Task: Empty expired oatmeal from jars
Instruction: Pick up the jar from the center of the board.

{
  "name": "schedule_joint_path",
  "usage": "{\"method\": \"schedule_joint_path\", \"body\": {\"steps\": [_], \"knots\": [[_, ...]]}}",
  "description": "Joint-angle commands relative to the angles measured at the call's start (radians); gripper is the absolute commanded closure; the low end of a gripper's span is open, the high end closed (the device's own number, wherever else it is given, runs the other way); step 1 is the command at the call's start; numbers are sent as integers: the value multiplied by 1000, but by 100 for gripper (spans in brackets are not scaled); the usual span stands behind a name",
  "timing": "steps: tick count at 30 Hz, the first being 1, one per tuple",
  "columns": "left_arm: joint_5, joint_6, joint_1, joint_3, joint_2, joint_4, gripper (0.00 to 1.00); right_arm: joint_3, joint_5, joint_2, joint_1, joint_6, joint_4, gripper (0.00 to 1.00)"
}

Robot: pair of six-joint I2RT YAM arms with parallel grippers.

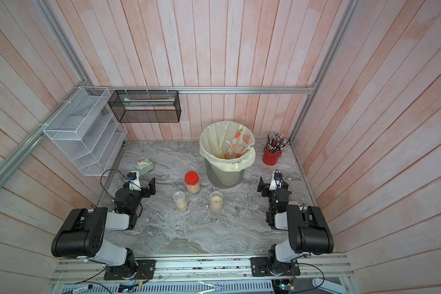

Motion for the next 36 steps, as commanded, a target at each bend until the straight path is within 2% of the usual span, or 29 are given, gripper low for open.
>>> {"method": "schedule_joint_path", "body": {"steps": [1, 32, 36], "knots": [[4, -4, 4, 21, 9, 22, 0, 19, 6, 6, -3, -6, 7, 1], [21, 3, 4, 13, 6, 35, 0, 14, 5, 3, -3, -9, 15, 2], [51, 20, 1, -5, -53, 17, 0, 41, 7, -63, 1, -9, -61, 2]]}}
